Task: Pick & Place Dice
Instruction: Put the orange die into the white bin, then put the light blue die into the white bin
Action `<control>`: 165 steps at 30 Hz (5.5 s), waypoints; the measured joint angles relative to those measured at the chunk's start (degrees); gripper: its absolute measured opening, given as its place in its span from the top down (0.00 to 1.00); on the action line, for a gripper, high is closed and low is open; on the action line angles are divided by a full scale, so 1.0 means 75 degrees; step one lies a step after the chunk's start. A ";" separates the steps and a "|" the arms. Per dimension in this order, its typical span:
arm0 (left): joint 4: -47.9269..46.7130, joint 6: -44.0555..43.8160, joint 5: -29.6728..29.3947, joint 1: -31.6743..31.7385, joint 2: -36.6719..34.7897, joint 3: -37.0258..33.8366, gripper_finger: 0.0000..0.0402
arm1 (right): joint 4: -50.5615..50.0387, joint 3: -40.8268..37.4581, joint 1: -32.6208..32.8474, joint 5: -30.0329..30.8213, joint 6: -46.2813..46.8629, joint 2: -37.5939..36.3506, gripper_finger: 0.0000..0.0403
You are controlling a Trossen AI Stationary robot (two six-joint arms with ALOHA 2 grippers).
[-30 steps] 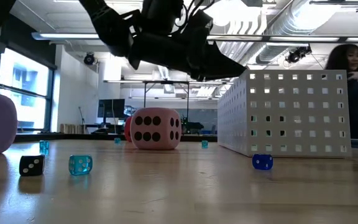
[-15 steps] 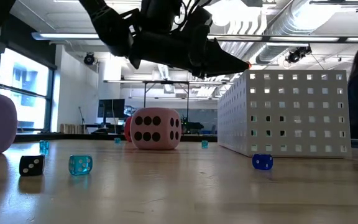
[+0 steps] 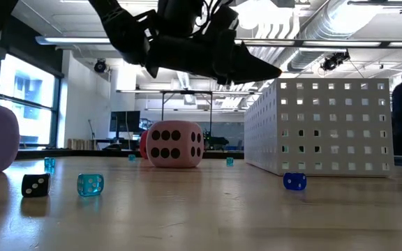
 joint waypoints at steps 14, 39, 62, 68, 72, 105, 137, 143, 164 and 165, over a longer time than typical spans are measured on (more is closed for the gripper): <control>0.0421 -0.0594 -0.0651 0.0022 -0.0253 -0.0003 0.53 | -0.0009 0.0000 0.0000 -0.0183 0.0048 0.0012 0.01; -0.5598 -0.2427 0.0480 0.0525 -0.4033 -0.0006 0.53 | -0.0139 0.0000 0.0000 -0.0275 0.0007 0.0021 0.01; -0.9389 -0.3691 -0.0284 -0.0833 -0.6967 -0.0006 0.53 | 0.0196 -0.0005 -0.1887 -0.0779 -0.0178 -0.0776 0.01; -1.0179 -0.3501 -0.1372 -0.1208 -0.7625 -0.0006 0.53 | 0.0206 0.0000 -0.2796 -0.1577 -0.0436 -0.0784 0.01; -1.0718 -0.3400 -0.1544 -0.1347 -0.7886 -0.0006 0.53 | 0.0220 0.0003 -0.3356 -0.1842 -0.0406 -0.0769 0.01; -0.9728 -0.3567 -0.2329 -0.2349 -0.7846 -0.0956 0.53 | 0.0995 0.0003 -0.4433 -0.8085 -0.0414 -0.0766 0.01; -0.9647 -0.3255 -0.2372 -0.2445 -0.7278 -0.1040 0.53 | 0.1398 0.0003 -0.4433 -0.8101 -0.0413 -0.0766 0.01; -0.9583 -0.3197 -0.2372 -0.2445 -0.7268 -0.1040 0.53 | 0.1486 0.0003 -0.4433 -0.8101 -0.0415 -0.0766 0.01; -0.9466 -0.3068 -0.2369 -0.2445 -0.7269 -0.1040 0.53 | 0.1484 0.0003 -0.4433 -0.8100 -0.0414 -0.0766 0.01; -0.9466 -0.3078 -0.2369 -0.2445 -0.7269 -0.1040 0.53 | 0.1484 0.0003 -0.4430 -0.8100 -0.0415 -0.0766 0.01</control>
